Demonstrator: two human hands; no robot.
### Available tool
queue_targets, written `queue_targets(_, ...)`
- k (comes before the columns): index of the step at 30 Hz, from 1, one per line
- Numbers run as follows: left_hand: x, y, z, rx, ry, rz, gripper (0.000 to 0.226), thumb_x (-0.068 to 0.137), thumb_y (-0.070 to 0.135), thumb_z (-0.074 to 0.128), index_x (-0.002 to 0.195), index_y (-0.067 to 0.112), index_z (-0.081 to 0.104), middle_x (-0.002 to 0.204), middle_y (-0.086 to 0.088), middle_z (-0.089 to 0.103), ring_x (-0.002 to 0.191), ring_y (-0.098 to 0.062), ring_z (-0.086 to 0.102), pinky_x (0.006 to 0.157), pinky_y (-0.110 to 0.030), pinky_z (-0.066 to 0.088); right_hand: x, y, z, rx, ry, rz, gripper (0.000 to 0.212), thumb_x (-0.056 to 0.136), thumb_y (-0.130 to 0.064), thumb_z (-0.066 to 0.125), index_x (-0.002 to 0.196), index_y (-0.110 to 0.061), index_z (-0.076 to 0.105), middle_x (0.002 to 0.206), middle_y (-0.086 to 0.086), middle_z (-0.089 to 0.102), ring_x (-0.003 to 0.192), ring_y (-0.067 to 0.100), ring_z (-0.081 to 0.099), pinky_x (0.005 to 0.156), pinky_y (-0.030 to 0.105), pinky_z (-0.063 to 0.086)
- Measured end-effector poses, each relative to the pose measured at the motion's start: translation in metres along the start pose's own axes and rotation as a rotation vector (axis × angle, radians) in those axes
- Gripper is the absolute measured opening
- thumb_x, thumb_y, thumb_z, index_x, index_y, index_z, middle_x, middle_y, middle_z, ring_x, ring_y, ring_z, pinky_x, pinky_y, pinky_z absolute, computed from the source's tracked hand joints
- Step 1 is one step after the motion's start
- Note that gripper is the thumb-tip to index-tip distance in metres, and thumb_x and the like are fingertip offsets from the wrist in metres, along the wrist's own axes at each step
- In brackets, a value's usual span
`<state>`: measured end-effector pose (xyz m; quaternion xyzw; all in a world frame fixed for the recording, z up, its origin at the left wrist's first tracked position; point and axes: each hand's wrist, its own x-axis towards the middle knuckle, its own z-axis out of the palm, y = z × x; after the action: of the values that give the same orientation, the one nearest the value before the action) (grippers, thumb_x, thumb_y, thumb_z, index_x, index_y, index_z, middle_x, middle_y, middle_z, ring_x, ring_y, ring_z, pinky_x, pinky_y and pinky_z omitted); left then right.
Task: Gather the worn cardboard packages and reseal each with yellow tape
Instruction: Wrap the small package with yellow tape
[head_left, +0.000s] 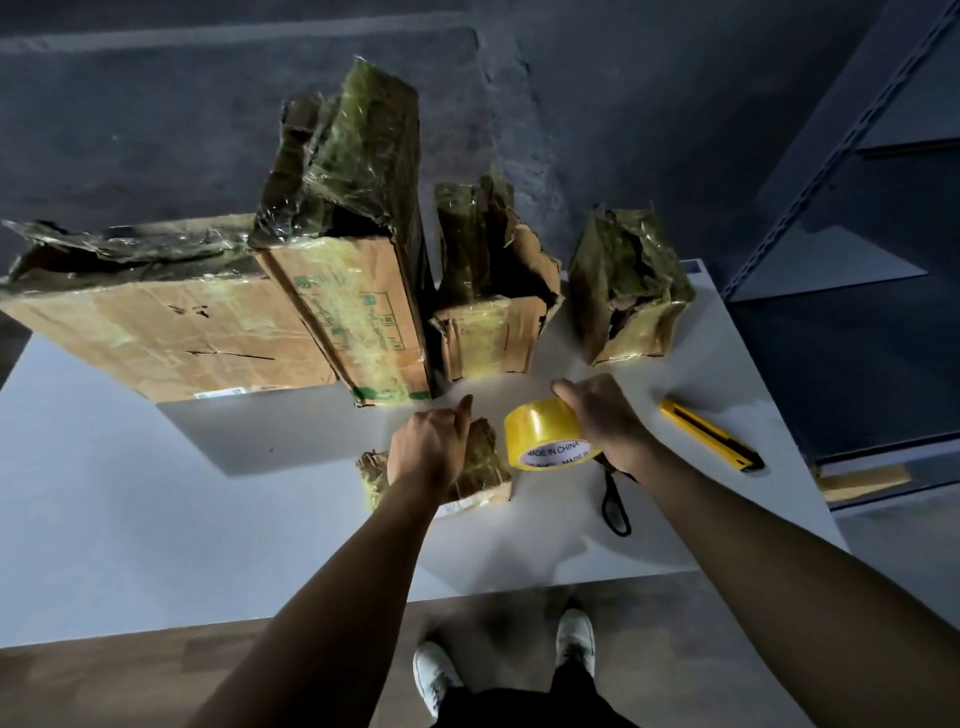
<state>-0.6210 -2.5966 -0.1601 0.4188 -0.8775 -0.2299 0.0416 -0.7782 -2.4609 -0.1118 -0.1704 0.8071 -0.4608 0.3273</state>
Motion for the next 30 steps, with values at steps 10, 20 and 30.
queue_targets(10, -0.003, -0.003, -0.007, 0.037, -0.028, 0.315, 0.060, 0.098, 0.062, 0.017, 0.091, 0.017, 0.057, 0.093, -0.006, 0.064, 0.089, -0.027, 0.061, 0.076, -0.034, 0.039, 0.009, 0.038, 0.008, -0.081, -0.014, 0.056, 0.052, 0.105, -0.031, 0.046, 0.057, -0.011, 0.041, 0.060, 0.009, 0.038, 0.055, 0.019, 0.038, 0.059, 0.032, 0.027)
queue_targets(20, -0.011, 0.017, -0.014, 0.423, -0.291, 0.419, 0.097, 0.067, 0.069, 0.071, 0.144, 0.022, 0.035, 0.137, -0.002, 0.048, 0.128, -0.027, 0.037, 0.102, -0.041, 0.027, 0.003, 0.030, 0.000, -0.148, -0.021, -0.004, 0.060, 0.105, -0.036, 0.045, 0.050, -0.015, 0.036, 0.046, -0.003, 0.034, 0.044, 0.012, 0.035, 0.054, 0.031, 0.026)
queue_targets(30, -0.014, 0.027, -0.062, -0.160, -0.232, 0.399, 0.062, 0.070, 0.042, 0.084, 0.119, 0.026, 0.050, 0.115, 0.007, 0.054, 0.105, -0.013, 0.051, 0.088, -0.030, 0.047, -0.008, -0.036, -0.029, 0.461, -0.120, 0.013, 0.036, 0.095, -0.039, 0.061, 0.108, -0.006, 0.067, 0.087, 0.012, 0.066, 0.071, 0.019, 0.065, 0.058, 0.023, 0.050)
